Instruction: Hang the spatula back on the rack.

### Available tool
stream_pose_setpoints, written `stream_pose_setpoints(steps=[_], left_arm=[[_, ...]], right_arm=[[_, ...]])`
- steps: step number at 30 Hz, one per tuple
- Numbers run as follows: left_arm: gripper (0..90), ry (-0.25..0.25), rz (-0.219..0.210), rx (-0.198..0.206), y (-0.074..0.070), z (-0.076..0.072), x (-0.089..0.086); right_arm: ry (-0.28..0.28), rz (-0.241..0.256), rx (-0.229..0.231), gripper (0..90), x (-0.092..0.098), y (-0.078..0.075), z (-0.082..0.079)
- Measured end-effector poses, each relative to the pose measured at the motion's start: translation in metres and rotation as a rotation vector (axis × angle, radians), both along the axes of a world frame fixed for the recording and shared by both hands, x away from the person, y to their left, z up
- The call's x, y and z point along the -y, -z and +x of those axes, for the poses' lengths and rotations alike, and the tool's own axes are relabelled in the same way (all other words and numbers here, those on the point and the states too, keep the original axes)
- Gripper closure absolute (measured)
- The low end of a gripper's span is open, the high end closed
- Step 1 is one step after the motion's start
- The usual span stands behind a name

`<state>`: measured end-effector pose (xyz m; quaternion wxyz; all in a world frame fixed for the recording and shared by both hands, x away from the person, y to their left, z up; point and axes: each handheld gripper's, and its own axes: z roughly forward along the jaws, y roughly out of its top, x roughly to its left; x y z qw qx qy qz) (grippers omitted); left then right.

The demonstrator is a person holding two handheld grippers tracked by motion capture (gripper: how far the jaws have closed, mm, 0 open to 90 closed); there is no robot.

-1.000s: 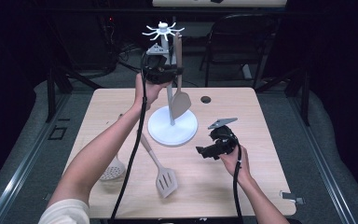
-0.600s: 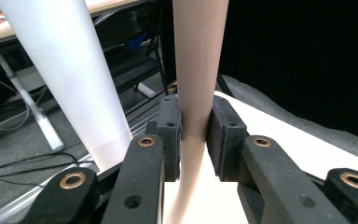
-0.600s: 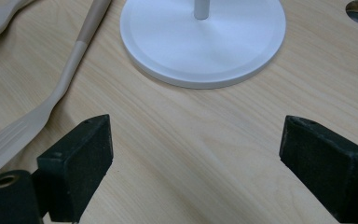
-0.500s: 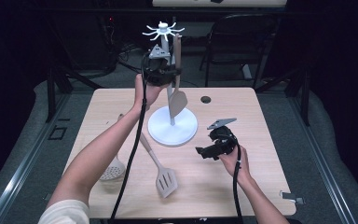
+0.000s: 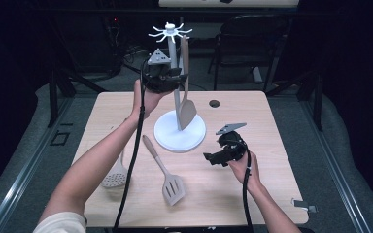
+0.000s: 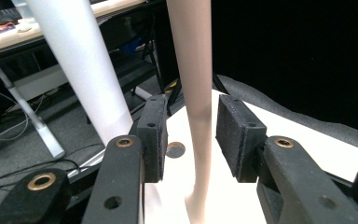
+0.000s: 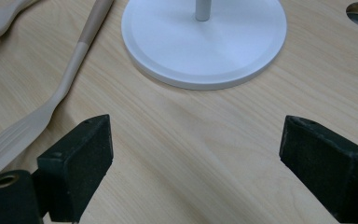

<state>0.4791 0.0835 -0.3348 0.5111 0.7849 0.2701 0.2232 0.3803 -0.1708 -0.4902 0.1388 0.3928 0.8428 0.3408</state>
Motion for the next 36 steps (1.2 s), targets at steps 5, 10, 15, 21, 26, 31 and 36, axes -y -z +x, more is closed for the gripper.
stream_pose_setpoints(steps=[5,10,15,21,26,31,36], left_arm=[[65.7,0.001,0.005,0.009,-0.001,-0.006,-0.008],[70.4,-0.002,-0.01,0.015,-0.004,-0.009,-0.015],[78.3,-0.007,-0.02,0.031,-0.009,-0.012,-0.021],[85.8,-0.012,-0.023,0.054,-0.016,-0.016,-0.025],[89.3,-0.016,-0.026,0.074,-0.024,-0.019,-0.027],[90.0,-0.031,-0.031,0.095,-0.034,-0.021,-0.029],[90.0,-0.043,-0.045,0.122,-0.046,-0.023,-0.033]], right_arm=[[-0.001,0.0,-0.002,9.1,0.0,0.0,0.0],[-0.002,-0.001,-0.005,9.1,-0.001,0.001,0.0],[-0.005,-0.003,-0.008,9.1,-0.002,0.002,0.0],[-0.003,0.0,-0.011,9.2,-0.002,0.002,0.0],[-0.003,-0.001,-0.013,9.2,-0.002,0.002,0.0],[-0.004,-0.001,-0.014,9.3,-0.002,0.003,0.001],[-0.002,-0.005,-0.013,9.3,-0.002,0.002,0.001]])
